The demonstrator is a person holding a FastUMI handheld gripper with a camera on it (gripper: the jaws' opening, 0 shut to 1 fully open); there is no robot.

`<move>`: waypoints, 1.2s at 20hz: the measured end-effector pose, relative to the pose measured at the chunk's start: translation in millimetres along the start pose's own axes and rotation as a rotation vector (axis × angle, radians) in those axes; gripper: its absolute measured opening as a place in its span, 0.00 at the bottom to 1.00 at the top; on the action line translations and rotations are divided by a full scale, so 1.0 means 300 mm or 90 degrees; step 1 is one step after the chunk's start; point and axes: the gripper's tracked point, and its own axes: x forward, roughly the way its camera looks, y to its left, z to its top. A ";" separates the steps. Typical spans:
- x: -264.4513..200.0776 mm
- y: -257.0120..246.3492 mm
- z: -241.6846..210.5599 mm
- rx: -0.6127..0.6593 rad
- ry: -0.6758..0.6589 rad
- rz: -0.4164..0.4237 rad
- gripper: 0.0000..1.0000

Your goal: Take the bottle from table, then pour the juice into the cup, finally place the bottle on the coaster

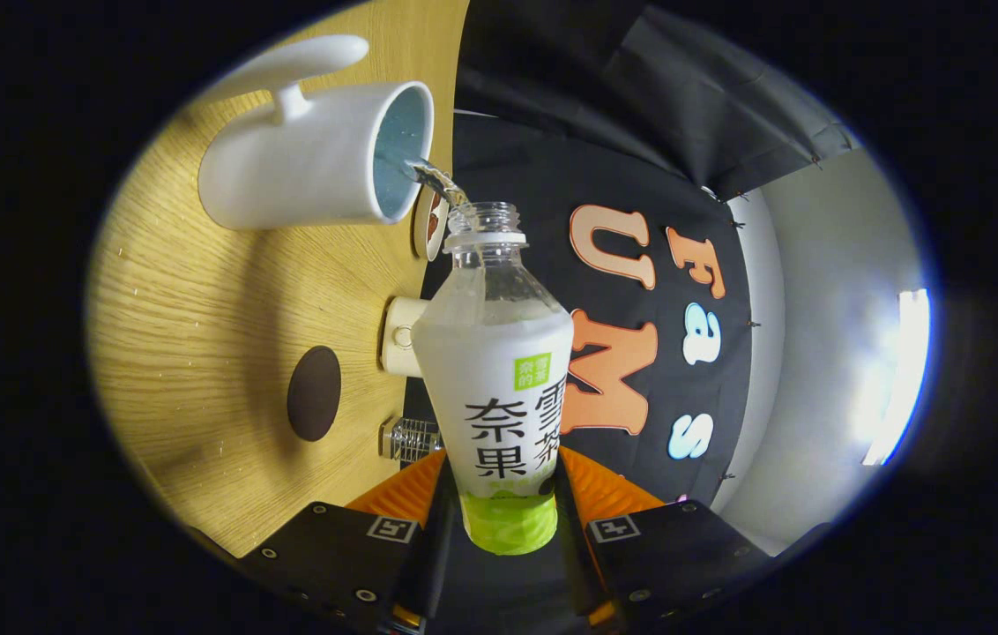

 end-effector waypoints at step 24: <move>-0.004 -0.010 0.000 -0.068 -0.027 -0.047 0.56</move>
